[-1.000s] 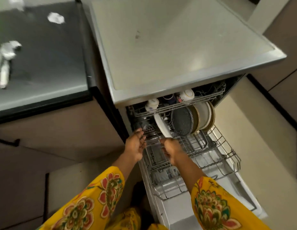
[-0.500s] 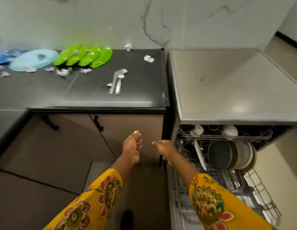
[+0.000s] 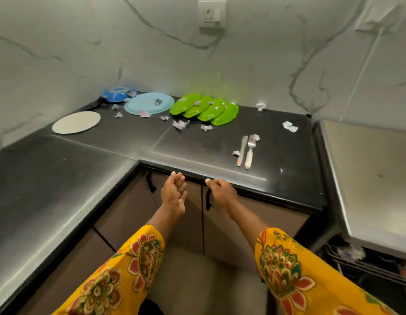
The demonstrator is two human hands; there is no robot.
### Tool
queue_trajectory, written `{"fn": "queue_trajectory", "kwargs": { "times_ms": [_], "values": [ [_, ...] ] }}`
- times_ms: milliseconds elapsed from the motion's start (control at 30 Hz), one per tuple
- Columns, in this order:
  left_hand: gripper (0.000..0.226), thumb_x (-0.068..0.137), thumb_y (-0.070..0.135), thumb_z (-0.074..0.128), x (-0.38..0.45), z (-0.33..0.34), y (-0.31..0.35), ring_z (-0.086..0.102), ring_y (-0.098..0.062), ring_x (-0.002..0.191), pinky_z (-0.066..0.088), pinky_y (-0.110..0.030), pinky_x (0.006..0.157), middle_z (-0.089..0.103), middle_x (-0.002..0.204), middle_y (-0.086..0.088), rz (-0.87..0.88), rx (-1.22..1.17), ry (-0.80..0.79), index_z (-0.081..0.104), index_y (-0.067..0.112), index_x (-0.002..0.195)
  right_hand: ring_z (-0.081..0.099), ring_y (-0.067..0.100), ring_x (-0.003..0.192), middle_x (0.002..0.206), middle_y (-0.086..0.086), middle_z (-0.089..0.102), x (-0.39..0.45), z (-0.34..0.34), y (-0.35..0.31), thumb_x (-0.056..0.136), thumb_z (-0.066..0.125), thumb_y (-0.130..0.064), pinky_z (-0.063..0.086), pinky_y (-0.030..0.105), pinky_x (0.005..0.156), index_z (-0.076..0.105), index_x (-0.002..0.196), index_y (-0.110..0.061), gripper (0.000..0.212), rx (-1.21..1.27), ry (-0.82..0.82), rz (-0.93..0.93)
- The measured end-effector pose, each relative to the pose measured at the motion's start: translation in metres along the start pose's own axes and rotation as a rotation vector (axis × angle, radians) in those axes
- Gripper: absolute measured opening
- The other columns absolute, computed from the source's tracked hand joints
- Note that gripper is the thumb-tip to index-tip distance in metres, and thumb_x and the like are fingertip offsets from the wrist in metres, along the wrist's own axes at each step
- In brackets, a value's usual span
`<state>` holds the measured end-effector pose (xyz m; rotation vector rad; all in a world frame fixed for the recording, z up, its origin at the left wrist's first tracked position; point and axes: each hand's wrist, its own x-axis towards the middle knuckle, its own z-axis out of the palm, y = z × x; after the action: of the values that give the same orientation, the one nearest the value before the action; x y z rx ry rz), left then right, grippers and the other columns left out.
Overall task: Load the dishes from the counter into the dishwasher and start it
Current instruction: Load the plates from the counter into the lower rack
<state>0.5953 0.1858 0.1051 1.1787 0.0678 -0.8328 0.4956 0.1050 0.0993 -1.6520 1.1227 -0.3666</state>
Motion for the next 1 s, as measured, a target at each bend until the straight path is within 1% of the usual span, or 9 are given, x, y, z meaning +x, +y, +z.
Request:
{"fn": "queue_trajectory", "kwargs": {
  "times_ms": [100,200,267,300,433,567,667,900,1000],
  "values": [
    [0.043,0.099,0.035,0.039,0.025,-0.019,0.037,0.044,-0.023,0.131,0.027,-0.034,0.109,0.052,0.137,-0.007,0.031,-0.042,0.031,0.053,0.009,0.130,0.057,0.025,0.099,0.101,0.008,0.065,0.018,0.032,-0.038,0.093,0.050,-0.044,0.044,0.036,0.088,0.064,0.103,-0.007,0.041,0.001,-0.030,-0.069],
    [0.043,0.099,0.035,0.039,0.043,-0.038,0.070,0.041,-0.022,0.133,0.026,-0.033,0.109,0.052,0.138,-0.007,0.059,-0.076,0.051,0.053,0.010,0.130,0.053,0.021,0.085,0.078,-0.002,0.056,0.033,0.064,-0.067,0.093,0.050,-0.045,0.042,0.032,0.074,0.059,0.083,-0.014,0.034,0.004,-0.053,-0.109],
    [0.044,0.099,0.034,0.039,0.054,-0.051,0.091,0.039,-0.022,0.135,0.025,-0.034,0.111,0.050,0.139,-0.007,0.082,-0.101,0.066,0.052,0.008,0.132,0.050,0.018,0.078,0.073,-0.005,0.051,0.041,0.085,-0.084,0.093,0.050,-0.046,0.038,0.028,0.064,0.053,0.079,-0.018,0.031,0.018,-0.074,-0.128],
    [0.045,0.099,0.034,0.038,0.059,-0.057,0.100,0.039,-0.022,0.135,0.024,-0.034,0.112,0.050,0.140,-0.007,0.091,-0.111,0.076,0.051,0.008,0.132,0.050,0.018,0.078,0.074,-0.005,0.051,0.046,0.095,-0.091,0.093,0.049,-0.046,0.038,0.028,0.063,0.053,0.080,-0.018,0.031,0.015,-0.091,-0.141],
    [0.044,0.098,0.036,0.039,0.081,-0.083,0.131,0.041,-0.021,0.133,0.025,-0.033,0.112,0.051,0.139,-0.007,0.109,-0.152,0.124,0.054,0.008,0.129,0.051,0.018,0.086,0.087,-0.001,0.054,0.062,0.132,-0.114,0.093,0.049,-0.047,0.038,0.029,0.071,0.055,0.092,-0.017,0.030,-0.009,-0.147,-0.171],
    [0.045,0.097,0.038,0.041,0.101,-0.103,0.152,0.039,-0.022,0.134,0.025,-0.034,0.113,0.050,0.139,-0.006,0.130,-0.191,0.173,0.053,0.009,0.129,0.051,0.018,0.088,0.086,-0.002,0.054,0.082,0.162,-0.129,0.092,0.050,-0.048,0.039,0.028,0.070,0.056,0.088,-0.019,0.030,-0.039,-0.199,-0.178],
    [0.046,0.097,0.039,0.041,0.118,-0.116,0.167,0.038,-0.021,0.135,0.024,-0.035,0.112,0.049,0.140,-0.006,0.139,-0.216,0.213,0.053,0.009,0.129,0.055,0.019,0.095,0.100,0.003,0.060,0.101,0.183,-0.142,0.092,0.050,-0.049,0.042,0.031,0.080,0.062,0.102,-0.013,0.039,-0.055,-0.228,-0.182],
    [0.049,0.096,0.039,0.043,0.171,-0.140,0.205,0.032,-0.020,0.139,0.021,-0.035,0.113,0.044,0.145,-0.005,0.183,-0.265,0.287,0.049,0.009,0.135,0.051,0.019,0.088,0.087,0.002,0.056,0.165,0.241,-0.173,0.090,0.052,-0.049,0.041,0.032,0.080,0.059,0.088,-0.017,0.033,-0.111,-0.317,-0.223],
    [0.049,0.095,0.039,0.044,0.198,-0.149,0.224,0.029,-0.019,0.141,0.018,-0.036,0.114,0.042,0.146,-0.003,0.203,-0.265,0.341,0.048,0.010,0.135,0.050,0.019,0.085,0.077,-0.003,0.053,0.192,0.264,-0.190,0.091,0.051,-0.048,0.039,0.031,0.078,0.052,0.076,-0.020,0.031,-0.162,-0.370,-0.255]
  ]
}}
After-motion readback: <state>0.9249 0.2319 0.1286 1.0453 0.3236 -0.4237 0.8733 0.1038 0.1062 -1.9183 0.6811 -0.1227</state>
